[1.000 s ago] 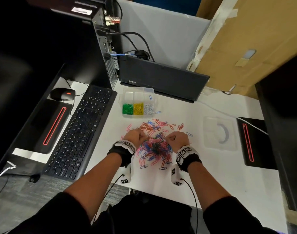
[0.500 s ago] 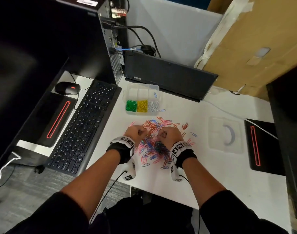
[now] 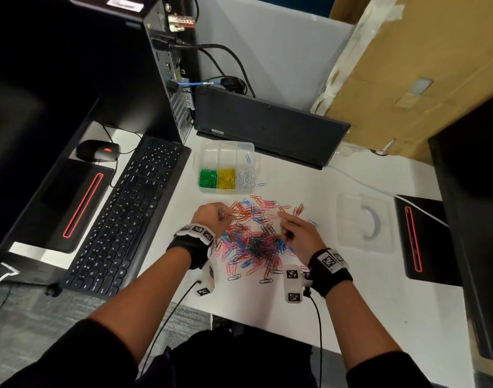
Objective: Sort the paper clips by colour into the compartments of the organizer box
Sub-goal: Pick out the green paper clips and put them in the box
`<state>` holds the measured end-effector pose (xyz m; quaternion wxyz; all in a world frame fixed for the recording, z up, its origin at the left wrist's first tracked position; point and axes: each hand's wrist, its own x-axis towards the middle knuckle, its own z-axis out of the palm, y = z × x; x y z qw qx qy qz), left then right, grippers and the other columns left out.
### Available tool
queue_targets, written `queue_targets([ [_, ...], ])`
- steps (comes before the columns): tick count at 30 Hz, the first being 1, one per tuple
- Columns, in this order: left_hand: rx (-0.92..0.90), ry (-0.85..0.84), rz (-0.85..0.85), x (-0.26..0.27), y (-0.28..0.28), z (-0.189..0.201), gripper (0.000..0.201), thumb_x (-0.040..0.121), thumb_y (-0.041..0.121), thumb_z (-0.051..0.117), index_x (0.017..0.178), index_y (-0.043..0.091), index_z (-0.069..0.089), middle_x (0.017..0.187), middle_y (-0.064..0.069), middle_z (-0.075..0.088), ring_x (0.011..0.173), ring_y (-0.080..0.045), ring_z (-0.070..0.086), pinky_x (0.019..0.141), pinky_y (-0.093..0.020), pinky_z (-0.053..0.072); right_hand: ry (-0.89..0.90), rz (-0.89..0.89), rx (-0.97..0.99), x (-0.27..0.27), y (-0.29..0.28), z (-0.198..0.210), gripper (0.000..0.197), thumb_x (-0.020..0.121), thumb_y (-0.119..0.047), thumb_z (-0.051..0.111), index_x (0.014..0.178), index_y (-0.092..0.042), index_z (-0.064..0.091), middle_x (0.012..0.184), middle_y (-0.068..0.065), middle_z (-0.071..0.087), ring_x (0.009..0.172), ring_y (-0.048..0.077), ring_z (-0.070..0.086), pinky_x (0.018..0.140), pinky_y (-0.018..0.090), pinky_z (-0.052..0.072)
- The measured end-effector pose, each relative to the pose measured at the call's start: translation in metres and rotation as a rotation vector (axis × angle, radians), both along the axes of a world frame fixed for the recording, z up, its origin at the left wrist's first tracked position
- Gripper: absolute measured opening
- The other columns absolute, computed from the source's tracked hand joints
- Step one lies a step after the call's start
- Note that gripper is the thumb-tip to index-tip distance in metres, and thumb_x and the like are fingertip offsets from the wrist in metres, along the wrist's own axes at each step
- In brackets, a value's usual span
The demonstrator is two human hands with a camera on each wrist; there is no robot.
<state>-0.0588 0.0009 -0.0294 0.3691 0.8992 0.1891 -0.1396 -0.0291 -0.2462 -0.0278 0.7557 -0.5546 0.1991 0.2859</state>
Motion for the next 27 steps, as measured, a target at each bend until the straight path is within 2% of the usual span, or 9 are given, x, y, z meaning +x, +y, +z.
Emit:
queue_targets([
  [3,0.057,-0.04,-0.077,0.002,-0.001,0.003,0.009,0.083,0.031,0.072,0.092,0.03,0.071,0.07,0.014,0.054,0.072,-0.013,0.055,0.07,-0.021,0.046,0.162,-0.083,0.196,-0.004,-0.006,0.004,0.023,0.097,-0.005,0.053,0.117,0.003,0.062,0.078,0.006,0.054,0.069,0.016,0.051,0.059,0.023,0.049],
  [6,0.15,-0.043,-0.172,0.004,-0.003,0.002,0.014,0.081,0.031,0.073,0.094,0.029,0.07,0.089,0.007,0.065,0.084,-0.016,0.062,0.077,-0.024,0.05,0.198,-0.08,0.168,-0.005,-0.004,0.008,0.017,0.097,-0.017,0.057,0.099,-0.002,0.065,0.076,0.005,0.057,0.068,0.016,0.052,0.058,0.024,0.048],
  [7,0.165,-0.048,-0.189,0.004,-0.005,0.002,0.014,0.081,0.03,0.073,0.095,0.028,0.07,0.094,0.006,0.068,0.086,-0.016,0.063,0.078,-0.025,0.051,0.165,-0.041,0.083,-0.004,-0.002,0.009,0.016,0.096,-0.019,0.06,0.095,-0.004,0.066,0.074,0.004,0.057,0.065,0.015,0.051,0.056,0.023,0.046],
  [9,0.178,-0.058,-0.206,0.006,-0.008,0.0,0.012,0.083,0.029,0.071,0.094,0.026,0.071,0.096,0.003,0.071,0.086,-0.018,0.065,0.08,-0.029,0.054,-0.011,0.119,-0.255,0.0,0.0,0.005,0.01,0.091,-0.019,0.068,0.089,-0.01,0.071,0.069,-0.001,0.06,0.06,0.013,0.051,0.055,0.024,0.043],
  [12,0.198,-0.054,-0.221,0.007,-0.011,0.0,0.012,0.088,0.032,0.065,0.095,0.024,0.071,0.097,0.0,0.072,0.087,-0.02,0.065,0.079,-0.031,0.054,-0.343,0.392,-0.786,0.003,0.006,-0.003,0.004,0.08,-0.022,0.079,0.078,-0.019,0.076,0.072,-0.006,0.069,0.069,0.011,0.061,0.067,0.025,0.052],
  [16,0.167,-0.058,-0.205,0.003,-0.008,0.0,0.018,0.091,0.038,0.061,0.098,0.024,0.071,0.096,-0.001,0.072,0.086,-0.022,0.065,0.078,-0.031,0.053,-0.399,0.515,-1.047,0.003,0.018,-0.002,0.016,0.08,-0.032,0.079,0.087,-0.018,0.077,0.09,-0.003,0.073,0.087,0.011,0.065,0.085,0.029,0.054],
  [21,0.065,-0.074,-0.144,-0.004,-0.004,-0.002,0.014,0.089,0.034,0.066,0.093,0.024,0.075,0.072,0.006,0.062,0.069,-0.014,0.057,0.073,-0.023,0.047,-0.399,0.529,-1.083,0.001,0.026,0.003,0.019,0.085,-0.027,0.075,0.094,-0.011,0.078,0.097,0.006,0.076,0.095,0.02,0.07,0.092,0.033,0.054],
  [26,-0.006,-0.093,-0.062,-0.009,-0.002,-0.005,0.009,0.086,0.027,0.071,0.088,0.022,0.078,0.064,0.01,0.06,0.064,-0.011,0.053,0.067,-0.021,0.043,-0.422,0.624,-1.101,0.002,0.023,0.004,0.019,0.087,-0.022,0.069,0.087,-0.004,0.077,0.088,0.01,0.075,0.085,0.025,0.07,0.078,0.035,0.058],
  [27,-0.027,-0.102,-0.045,-0.01,-0.003,-0.004,0.008,0.085,0.026,0.072,0.087,0.021,0.078,0.064,0.01,0.061,0.064,-0.01,0.053,0.067,-0.021,0.044,-0.412,0.615,-1.061,0.003,0.02,0.004,0.018,0.086,-0.021,0.07,0.085,-0.005,0.076,0.084,0.006,0.074,0.08,0.021,0.068,0.074,0.03,0.057],
])
